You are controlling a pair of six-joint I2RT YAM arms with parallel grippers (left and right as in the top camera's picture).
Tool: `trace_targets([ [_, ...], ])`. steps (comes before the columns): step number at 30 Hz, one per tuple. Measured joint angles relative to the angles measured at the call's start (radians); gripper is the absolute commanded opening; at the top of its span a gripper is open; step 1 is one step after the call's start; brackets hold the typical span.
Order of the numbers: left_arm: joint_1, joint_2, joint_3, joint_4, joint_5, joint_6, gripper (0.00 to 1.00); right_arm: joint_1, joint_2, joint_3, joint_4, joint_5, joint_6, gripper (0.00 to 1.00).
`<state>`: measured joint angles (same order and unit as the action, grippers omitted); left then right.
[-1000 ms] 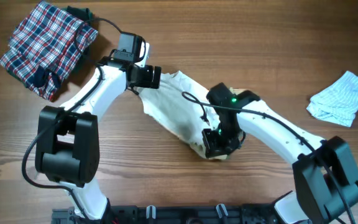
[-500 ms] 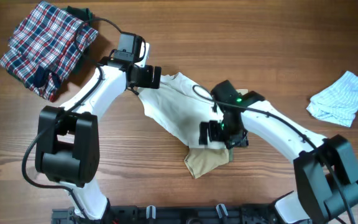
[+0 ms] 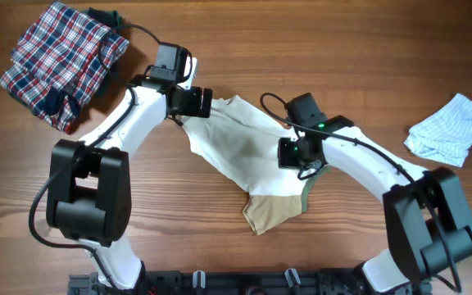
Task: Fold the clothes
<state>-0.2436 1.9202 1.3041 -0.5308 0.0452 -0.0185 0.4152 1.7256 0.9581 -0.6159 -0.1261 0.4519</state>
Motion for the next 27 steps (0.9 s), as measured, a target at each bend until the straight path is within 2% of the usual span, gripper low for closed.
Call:
trace_targets([
  [17, 0.000, 0.000, 0.000, -0.011, 0.000, 0.000, 0.98, -0.017, 0.084, 0.024, 0.168, 0.090, 0.032, 0.04],
  [27, 0.000, 0.000, 0.000, -0.051, 0.017, 0.002, 0.98, -0.209, 0.160, 0.047, 0.405, 0.078, 0.011, 0.04],
])
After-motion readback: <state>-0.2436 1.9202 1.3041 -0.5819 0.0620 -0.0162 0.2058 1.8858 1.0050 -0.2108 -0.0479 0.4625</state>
